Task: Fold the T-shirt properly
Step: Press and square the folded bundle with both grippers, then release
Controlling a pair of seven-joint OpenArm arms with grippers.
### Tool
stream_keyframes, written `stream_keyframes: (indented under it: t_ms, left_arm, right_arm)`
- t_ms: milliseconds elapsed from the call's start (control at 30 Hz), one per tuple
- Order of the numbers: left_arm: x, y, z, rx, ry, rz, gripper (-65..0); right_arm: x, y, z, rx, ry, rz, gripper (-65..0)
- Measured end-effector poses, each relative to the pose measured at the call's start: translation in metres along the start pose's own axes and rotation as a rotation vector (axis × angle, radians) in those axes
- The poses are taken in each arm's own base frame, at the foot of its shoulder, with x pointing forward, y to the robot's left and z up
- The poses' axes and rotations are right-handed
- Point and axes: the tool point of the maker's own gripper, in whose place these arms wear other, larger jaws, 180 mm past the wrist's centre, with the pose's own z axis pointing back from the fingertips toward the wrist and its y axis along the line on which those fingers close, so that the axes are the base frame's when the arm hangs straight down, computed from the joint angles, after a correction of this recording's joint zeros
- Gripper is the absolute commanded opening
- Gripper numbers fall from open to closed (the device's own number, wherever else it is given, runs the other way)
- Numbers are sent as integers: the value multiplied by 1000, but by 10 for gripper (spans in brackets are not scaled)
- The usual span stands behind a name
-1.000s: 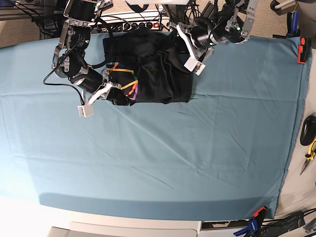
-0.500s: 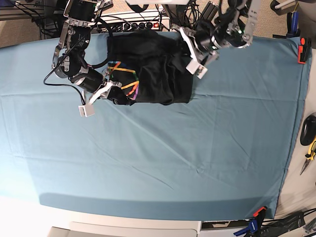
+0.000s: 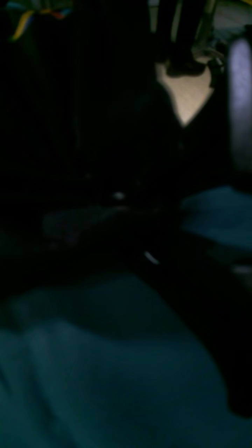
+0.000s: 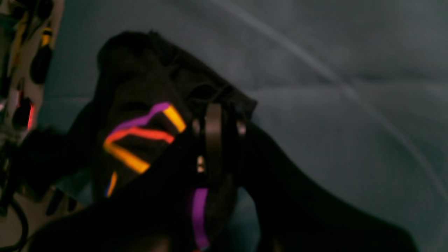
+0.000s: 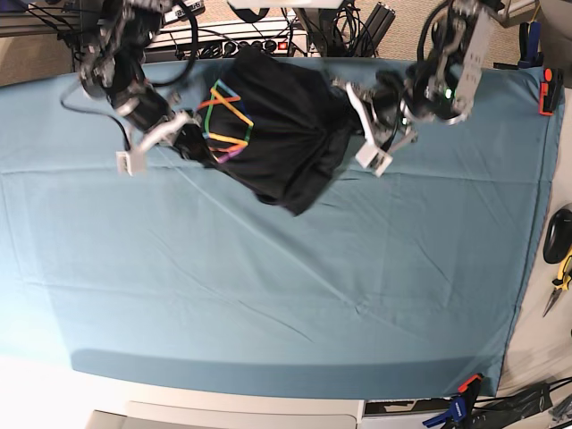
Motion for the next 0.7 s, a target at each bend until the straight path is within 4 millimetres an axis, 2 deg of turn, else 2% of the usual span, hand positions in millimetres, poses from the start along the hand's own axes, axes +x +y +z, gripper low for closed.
stream_keyframes:
  t_ms: [133,333,533,700]
  left_arm:
    - [18,1,-26,-61,23,-42,-650]
    - [54,-11,-61,-104,91,-202,-650]
    - [91,-10,-77,-75,116,-296,-650]
    - [115,5,-74,-5,112,-342,-650]
  right_arm:
    - [-16,7,17,-32,-3,-22,-650]
    - [-41,22,18,-20,23,-82,-650]
    - [-33,10,16,-80,-3,-33,-650]
    - [-14,8,9,-95,-44,-21,-650]
